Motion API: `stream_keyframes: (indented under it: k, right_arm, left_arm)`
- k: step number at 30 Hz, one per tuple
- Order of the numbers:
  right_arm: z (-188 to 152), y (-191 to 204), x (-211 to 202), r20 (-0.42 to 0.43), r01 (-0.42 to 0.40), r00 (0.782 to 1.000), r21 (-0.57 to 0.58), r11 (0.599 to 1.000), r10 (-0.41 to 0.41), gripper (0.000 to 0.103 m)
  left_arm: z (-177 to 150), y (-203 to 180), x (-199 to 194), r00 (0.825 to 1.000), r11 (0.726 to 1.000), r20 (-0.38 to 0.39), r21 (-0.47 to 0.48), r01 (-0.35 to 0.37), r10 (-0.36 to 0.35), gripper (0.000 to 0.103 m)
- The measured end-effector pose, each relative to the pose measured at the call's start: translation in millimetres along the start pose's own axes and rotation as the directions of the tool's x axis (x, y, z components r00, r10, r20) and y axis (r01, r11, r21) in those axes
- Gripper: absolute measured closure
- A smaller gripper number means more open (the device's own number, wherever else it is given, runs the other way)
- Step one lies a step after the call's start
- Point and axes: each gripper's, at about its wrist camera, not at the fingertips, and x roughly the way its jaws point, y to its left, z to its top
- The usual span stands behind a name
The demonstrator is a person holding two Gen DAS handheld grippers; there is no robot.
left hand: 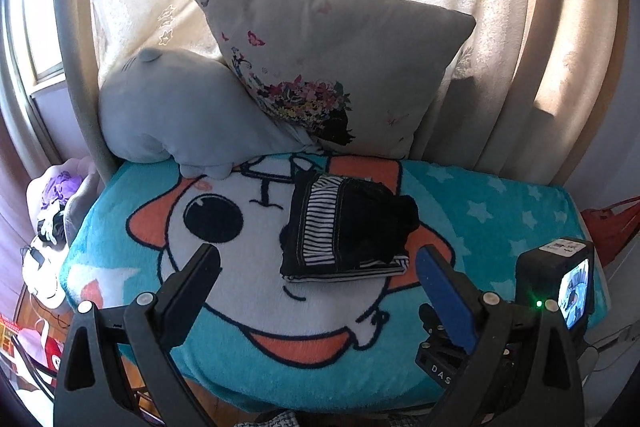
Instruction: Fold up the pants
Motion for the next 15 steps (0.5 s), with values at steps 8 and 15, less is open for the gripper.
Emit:
stream_keyframes:
  k: [8, 15]
  right_arm:
    - [-3, 16, 1, -0.011, -0.012, 1.0, -0.043, 0.999, 0.012, 0.033]
    - [-4, 29, -2, -0.003, -0.016, 1.0, -0.08, 0.997, 0.016, 0.032]
  left_arm:
    - [-4, 18, -1, 1.0, 0.998, -0.023, -0.057, 0.009, -0.01, 0.005]
    - [-7, 30, -9, 1.0, 0.995, -0.007, -0.095, 0.015, -0.015, 0.005]
